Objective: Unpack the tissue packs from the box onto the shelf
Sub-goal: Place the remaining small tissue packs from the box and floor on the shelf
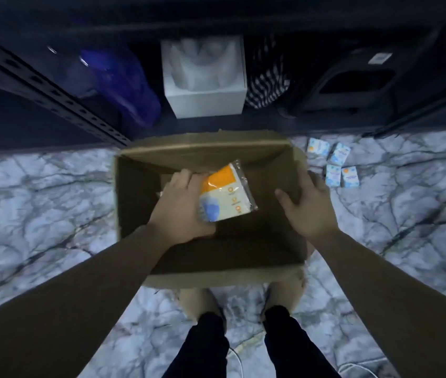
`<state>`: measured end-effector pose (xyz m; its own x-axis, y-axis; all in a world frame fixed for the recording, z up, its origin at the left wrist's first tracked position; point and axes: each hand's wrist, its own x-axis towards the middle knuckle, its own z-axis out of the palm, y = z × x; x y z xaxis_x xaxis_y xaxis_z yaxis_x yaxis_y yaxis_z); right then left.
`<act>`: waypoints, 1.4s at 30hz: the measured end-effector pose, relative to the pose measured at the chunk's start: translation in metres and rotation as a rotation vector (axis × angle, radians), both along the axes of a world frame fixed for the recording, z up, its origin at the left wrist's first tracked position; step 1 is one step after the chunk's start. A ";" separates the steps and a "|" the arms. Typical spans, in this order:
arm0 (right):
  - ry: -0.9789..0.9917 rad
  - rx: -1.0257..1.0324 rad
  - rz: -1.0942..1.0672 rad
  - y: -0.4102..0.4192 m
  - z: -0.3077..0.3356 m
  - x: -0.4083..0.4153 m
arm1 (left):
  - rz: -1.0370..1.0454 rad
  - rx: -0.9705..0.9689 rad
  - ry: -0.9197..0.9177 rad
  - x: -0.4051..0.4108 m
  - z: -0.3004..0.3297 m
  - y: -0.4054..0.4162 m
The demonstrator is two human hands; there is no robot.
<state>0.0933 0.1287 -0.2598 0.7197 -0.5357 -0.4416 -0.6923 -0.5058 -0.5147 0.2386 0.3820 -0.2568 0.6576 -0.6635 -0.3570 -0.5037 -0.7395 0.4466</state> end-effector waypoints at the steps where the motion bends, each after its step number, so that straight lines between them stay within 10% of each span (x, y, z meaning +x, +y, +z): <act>1: 0.004 -0.039 -0.009 0.000 0.018 0.002 | -0.023 -0.019 -0.012 0.001 0.028 0.000; 15: -0.525 0.055 0.073 0.020 0.369 0.025 | 0.065 -0.262 -0.188 -0.011 0.382 0.000; 34: -1.118 -0.472 0.371 -0.010 0.627 0.155 | 0.273 -0.422 -0.545 0.049 0.612 0.012; 42: -0.864 -0.804 0.238 -0.015 0.682 0.261 | 0.164 -0.409 -0.599 0.148 0.678 0.024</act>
<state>0.3543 0.1138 0.4218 0.7314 -0.2502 0.6344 -0.1199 -0.9630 -0.2415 0.3865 0.4063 0.4216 0.7641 -0.5431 0.3481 -0.6447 -0.6597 0.3862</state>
